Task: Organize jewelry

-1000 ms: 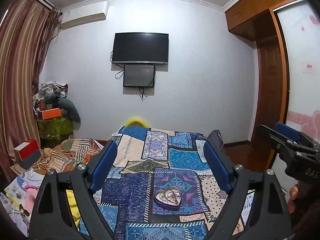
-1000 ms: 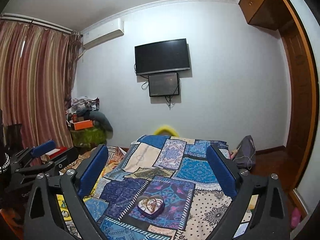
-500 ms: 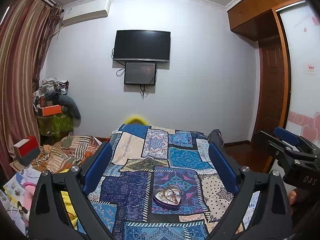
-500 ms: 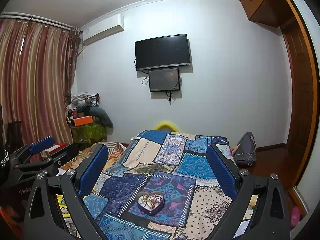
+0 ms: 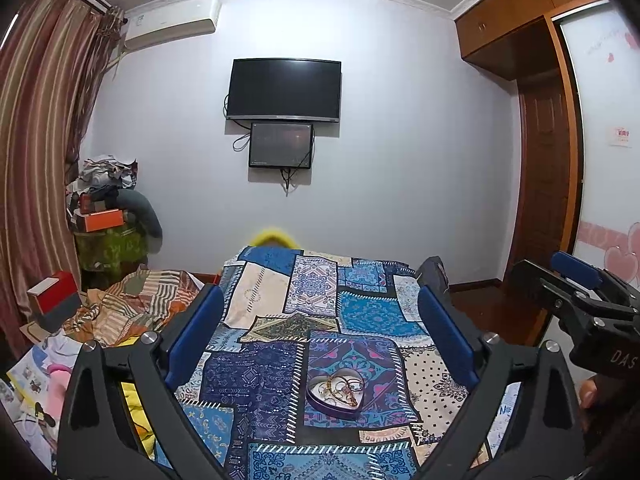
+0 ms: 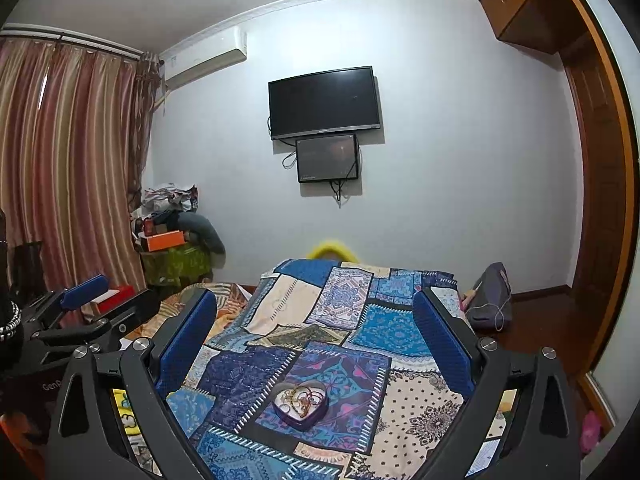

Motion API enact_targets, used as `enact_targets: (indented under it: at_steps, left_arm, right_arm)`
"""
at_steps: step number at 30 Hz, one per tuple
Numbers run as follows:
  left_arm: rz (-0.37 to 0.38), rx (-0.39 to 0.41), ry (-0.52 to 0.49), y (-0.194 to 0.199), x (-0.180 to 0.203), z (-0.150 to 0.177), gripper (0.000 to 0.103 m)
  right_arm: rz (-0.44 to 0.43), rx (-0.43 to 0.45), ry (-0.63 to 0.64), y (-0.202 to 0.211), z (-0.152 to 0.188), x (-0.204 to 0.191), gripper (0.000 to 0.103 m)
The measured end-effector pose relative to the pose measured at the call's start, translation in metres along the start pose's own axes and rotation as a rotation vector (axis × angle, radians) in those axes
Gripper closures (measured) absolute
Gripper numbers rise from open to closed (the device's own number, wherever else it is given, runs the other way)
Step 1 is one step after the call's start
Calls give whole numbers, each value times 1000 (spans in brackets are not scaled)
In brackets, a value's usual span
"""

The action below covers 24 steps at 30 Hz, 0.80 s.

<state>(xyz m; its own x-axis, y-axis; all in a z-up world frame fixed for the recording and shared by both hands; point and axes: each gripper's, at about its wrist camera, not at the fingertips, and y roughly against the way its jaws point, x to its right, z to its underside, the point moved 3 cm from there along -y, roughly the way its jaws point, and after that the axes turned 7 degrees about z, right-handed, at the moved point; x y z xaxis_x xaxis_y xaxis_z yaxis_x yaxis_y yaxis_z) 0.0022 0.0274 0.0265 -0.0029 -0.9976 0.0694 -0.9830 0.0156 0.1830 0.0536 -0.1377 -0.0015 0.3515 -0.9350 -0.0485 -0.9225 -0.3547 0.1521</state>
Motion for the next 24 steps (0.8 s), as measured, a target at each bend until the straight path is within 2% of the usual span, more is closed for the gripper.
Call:
enact_targets:
  at_steps: [24]
  left_arm:
    - [41,-41,11,-7,-3,4,5]
  right_arm:
    - [1,-19,-6,-4,1,1,4]
